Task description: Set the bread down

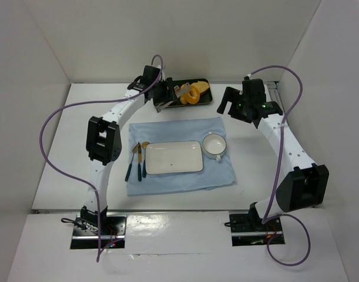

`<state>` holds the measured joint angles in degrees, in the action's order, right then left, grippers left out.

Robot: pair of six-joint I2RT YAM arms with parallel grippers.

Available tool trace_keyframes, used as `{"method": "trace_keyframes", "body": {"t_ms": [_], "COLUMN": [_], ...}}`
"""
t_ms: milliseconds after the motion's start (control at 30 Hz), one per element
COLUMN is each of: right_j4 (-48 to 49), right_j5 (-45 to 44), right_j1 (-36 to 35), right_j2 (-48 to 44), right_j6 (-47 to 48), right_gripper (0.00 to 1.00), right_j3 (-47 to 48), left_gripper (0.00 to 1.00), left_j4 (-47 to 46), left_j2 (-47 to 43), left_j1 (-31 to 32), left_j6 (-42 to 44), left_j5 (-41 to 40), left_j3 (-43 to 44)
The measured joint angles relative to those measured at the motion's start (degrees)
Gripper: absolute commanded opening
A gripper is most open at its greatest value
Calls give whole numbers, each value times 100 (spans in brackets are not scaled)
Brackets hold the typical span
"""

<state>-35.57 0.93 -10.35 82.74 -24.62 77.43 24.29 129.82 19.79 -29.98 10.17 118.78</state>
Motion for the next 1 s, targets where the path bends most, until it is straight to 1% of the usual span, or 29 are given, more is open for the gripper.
{"method": "trace_keyframes", "body": {"t_ms": [100, 167, 233, 367, 400, 467, 500, 567, 833, 1000], "right_j4": [2, 2, 4, 20, 35, 46, 50, 83, 214, 269], "right_j5": [2, 22, 50, 144, 164, 184, 197, 238, 319, 341], "right_j1": [4, 17, 52, 155, 173, 205, 214, 214, 214, 214], "right_j2": [17, 35, 52, 92, 103, 118, 120, 120, 146, 160], "right_j6": [0, 0, 0, -37, -44, -55, -61, -63, -122, -127], "right_gripper": [100, 100, 100, 100, 100, 100, 100, 100, 100, 100], "right_j3": [0, -2, -4, -22, -24, -24, -28, -61, -199, -295], "left_gripper": [66, 66, 62, 57, 54, 52, 49, 46, 45, 45], "left_j4": [-48, -59, -79, -105, -105, -120, -131, -136, -188, -254], "left_j2": [68, 116, 170, 238, 243, 243, 243, 243, 238, -48], "left_j1": [0, 0, 0, 0, 0, 0, 0, 0, 0, 0], "left_j6": [-7, -17, -22, -24, -22, -22, -22, -24, -39, -44], "left_j5": [61, 103, 138, 175, 175, 192, 199, 216, 299, 321], "left_j3": [26, 26, 37, 50, 48, 50, 55, 59, 44, -361]}}
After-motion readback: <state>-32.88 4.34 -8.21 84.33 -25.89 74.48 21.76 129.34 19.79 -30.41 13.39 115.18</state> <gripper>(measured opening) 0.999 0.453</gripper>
